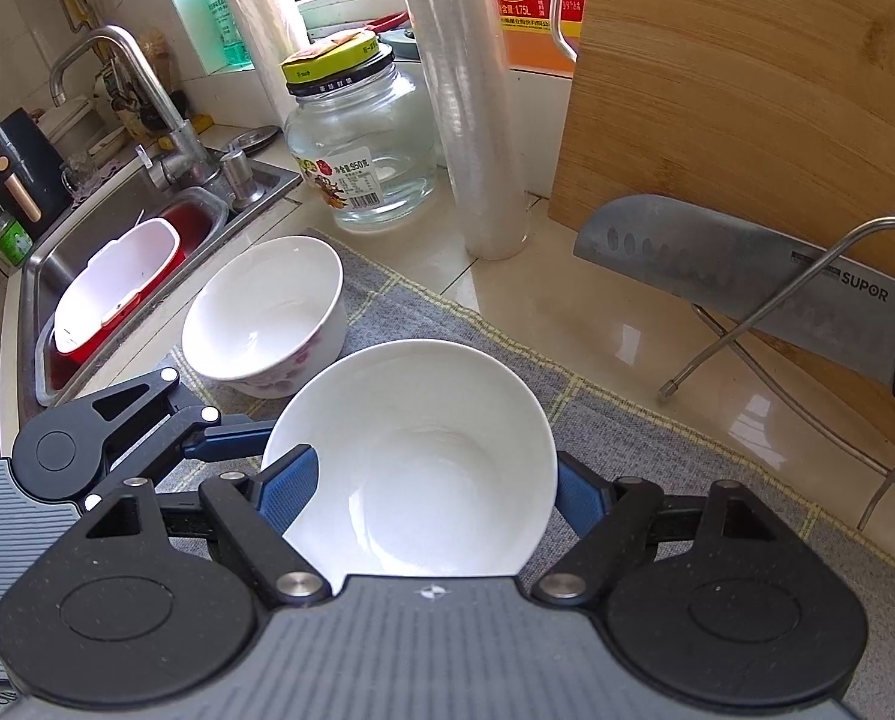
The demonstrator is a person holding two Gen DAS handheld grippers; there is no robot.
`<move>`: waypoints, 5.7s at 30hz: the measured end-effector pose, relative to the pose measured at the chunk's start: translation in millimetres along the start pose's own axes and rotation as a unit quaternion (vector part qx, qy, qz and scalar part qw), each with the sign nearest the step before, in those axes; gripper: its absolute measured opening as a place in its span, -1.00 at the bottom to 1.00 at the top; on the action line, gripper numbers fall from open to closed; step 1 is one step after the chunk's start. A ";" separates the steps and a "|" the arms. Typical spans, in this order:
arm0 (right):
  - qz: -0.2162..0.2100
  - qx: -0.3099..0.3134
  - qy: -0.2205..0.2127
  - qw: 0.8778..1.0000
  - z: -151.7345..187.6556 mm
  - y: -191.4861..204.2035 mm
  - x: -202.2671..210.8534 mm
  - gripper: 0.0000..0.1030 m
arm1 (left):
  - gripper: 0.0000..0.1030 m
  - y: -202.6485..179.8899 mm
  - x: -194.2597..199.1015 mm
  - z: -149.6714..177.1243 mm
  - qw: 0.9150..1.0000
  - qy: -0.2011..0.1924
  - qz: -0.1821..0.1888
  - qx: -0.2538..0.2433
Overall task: Organize plates and bowls
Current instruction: 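Lift and carry the pink-flowered bowl toward the plain white bowl with the right tool, then lower the pink-flowered bowl into the plain white bowl with the right tool, then open the right tool and release the pink-flowered bowl, then withdraw the right tool from the bowl stack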
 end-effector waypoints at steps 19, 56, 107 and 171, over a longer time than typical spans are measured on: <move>-0.001 0.013 -0.027 1.000 24.9 35.3 48.9 0.69 | 0.58 -19.4 50.3 3.4 1.000 -0.001 0.006 -0.007; 0.039 -0.024 -0.046 0.998 112.8 45.0 117.9 0.70 | 0.58 -98.3 110.7 27.7 0.997 -0.009 0.055 -0.057; 0.061 -0.060 0.002 0.996 151.6 18.1 91.3 0.70 | 0.59 -129.0 75.0 47.2 0.991 0.041 0.105 -0.071; 0.071 -0.034 -0.054 0.995 165.6 25.2 109.9 1.00 | 0.88 -111.7 108.4 58.9 0.998 0.029 0.047 -0.030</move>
Point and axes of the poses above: each gripper's, at about its wrist camera, not at the fingertips, and x roughly against the way its jaws point, y to its left, z to its underside, the point moved 10 cm from there along -x, roughly the way its jaws point, and after that the axes turned 7 degrees about y, right-handed, at the moved point
